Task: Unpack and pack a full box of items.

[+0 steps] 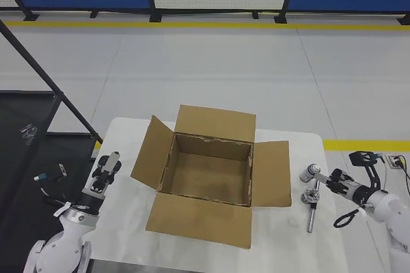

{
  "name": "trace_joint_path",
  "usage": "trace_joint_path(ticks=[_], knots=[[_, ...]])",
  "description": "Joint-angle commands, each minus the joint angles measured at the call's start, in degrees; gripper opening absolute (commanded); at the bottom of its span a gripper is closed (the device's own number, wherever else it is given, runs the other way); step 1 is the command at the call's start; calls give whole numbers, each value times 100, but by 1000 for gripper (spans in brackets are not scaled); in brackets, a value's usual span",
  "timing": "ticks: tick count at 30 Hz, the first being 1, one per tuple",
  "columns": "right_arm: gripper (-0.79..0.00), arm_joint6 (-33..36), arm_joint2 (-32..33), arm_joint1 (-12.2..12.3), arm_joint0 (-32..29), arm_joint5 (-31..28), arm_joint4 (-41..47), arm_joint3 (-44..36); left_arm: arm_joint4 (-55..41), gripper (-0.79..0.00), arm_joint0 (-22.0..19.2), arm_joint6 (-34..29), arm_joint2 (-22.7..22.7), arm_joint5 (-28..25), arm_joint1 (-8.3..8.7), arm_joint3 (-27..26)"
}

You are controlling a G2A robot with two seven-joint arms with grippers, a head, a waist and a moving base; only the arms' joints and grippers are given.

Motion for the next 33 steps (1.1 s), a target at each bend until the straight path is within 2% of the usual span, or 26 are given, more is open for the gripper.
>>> trace_joint_path(ticks=[1, 11, 14, 21, 33], knots=[[0, -55, -113, 1, 33, -39, 172, -344, 11, 0, -3, 15, -41, -6, 5, 27], [0, -5, -176, 4, 53, -58, 186, -423, -50, 0, 54, 106, -208, -43, 18, -50], [0, -45, -395, -3, 34, 27, 396, -415, -51, 0, 86, 130, -214, -51, 18, -64], [0, 443, -952, 2, 586, 746, 778, -39, -66, 0, 135, 133, -224, -76, 20, -57], [0, 740, -2080, -38, 1554, 1240, 715, 622, -119, 0, 200, 132, -288, -113, 29, -69]])
